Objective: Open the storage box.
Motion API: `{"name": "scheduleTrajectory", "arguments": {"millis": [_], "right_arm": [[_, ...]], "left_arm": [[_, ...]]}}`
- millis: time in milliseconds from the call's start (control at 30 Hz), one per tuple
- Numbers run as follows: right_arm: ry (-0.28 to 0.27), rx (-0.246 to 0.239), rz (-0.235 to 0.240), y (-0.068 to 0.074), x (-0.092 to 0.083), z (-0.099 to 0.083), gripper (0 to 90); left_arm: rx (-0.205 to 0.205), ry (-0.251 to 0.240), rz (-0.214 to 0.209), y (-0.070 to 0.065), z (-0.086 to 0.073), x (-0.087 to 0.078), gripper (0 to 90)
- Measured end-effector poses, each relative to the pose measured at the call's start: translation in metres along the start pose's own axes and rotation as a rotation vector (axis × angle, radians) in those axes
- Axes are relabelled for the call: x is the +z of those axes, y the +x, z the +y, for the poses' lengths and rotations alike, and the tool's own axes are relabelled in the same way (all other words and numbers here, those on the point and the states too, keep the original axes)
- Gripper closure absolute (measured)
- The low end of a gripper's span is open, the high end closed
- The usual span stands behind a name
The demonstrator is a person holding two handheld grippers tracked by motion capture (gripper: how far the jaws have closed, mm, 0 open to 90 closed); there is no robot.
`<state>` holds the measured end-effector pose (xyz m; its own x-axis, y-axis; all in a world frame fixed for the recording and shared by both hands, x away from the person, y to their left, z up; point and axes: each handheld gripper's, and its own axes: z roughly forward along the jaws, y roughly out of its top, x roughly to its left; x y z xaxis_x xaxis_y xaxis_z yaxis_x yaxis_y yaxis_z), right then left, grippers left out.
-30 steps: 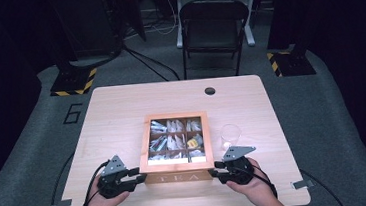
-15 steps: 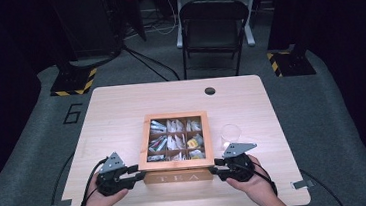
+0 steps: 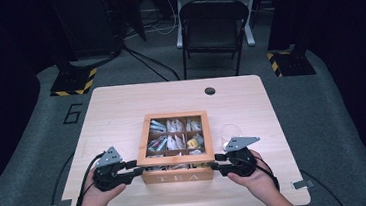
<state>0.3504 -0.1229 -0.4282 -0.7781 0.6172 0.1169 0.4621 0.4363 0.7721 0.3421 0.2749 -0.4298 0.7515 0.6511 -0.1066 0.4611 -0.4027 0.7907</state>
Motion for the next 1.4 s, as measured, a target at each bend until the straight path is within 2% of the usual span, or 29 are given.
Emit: {"name": "scheduleTrajectory", "arguments": {"millis": [300, 767, 967, 1233, 1400], "right_arm": [[-0.001, -0.006, -0.010, -0.001, -0.007, 0.013, 61.6], [-0.029, 0.001, -0.027, -0.005, -0.013, 0.025, 57.8], [-0.038, -0.008, -0.030, -0.004, -0.016, 0.031, 54.1], [-0.043, -0.023, -0.032, -0.006, -0.019, 0.039, 53.6], [-0.036, -0.017, -0.027, -0.008, -0.022, 0.045, 53.4]], "left_arm": [[-0.004, -0.026, 0.014, 0.001, 0.010, -0.008, 61.7], [0.032, -0.037, 0.032, 0.001, 0.026, -0.016, 61.6], [0.036, -0.038, 0.036, 0.002, 0.030, -0.018, 61.5], [0.036, -0.046, 0.028, 0.005, 0.038, -0.022, 61.4], [0.038, -0.070, 0.033, 0.006, 0.040, -0.022, 60.0]]}}
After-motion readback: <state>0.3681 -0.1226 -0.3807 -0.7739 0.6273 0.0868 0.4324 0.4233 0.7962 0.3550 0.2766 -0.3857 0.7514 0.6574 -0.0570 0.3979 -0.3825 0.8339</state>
